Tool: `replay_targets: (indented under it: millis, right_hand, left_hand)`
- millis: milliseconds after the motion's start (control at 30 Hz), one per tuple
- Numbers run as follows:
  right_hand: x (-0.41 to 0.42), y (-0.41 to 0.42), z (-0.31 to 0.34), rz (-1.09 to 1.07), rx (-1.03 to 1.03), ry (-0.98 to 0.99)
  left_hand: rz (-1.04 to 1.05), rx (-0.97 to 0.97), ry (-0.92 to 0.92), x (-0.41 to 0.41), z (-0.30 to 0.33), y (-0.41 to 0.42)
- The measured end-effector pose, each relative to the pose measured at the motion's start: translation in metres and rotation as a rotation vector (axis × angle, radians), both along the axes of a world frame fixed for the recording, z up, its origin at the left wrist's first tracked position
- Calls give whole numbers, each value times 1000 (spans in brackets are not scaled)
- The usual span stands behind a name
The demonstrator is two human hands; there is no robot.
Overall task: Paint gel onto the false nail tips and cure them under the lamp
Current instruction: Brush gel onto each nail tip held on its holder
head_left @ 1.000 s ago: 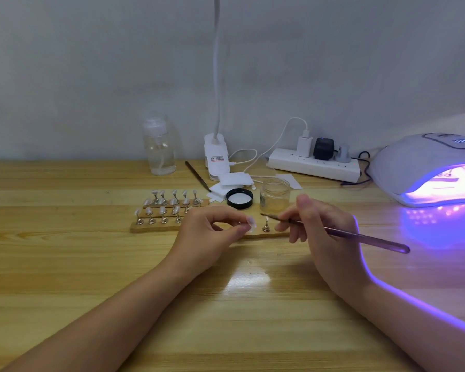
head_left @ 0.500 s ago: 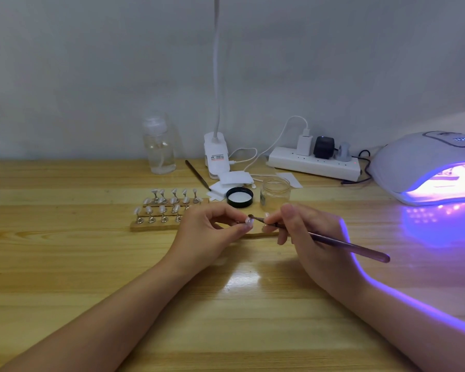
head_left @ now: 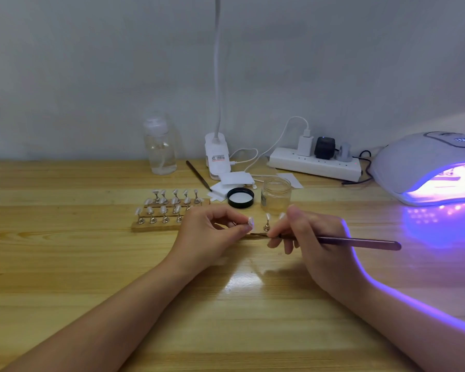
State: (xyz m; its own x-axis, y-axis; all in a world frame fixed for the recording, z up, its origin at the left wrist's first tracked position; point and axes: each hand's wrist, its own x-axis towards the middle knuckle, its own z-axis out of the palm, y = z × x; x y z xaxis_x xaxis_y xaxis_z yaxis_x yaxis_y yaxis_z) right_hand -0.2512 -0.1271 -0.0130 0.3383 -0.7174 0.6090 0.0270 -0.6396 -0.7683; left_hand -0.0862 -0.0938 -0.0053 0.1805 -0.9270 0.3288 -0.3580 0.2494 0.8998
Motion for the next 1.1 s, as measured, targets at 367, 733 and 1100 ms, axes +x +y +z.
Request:
replay_targets:
  millis: [367, 733, 1100]
  right_hand:
    - [0, -1, -1, -11, -13, 14]
    - [0, -1, 0, -18, -20, 2]
    - [0, -2, 0, -53, -2, -2]
  left_hand:
    - [11, 18, 2, -1, 0, 0]
    - [15, 21, -11, -1, 0, -1]
    - [8, 19, -16, -2, 1, 0]
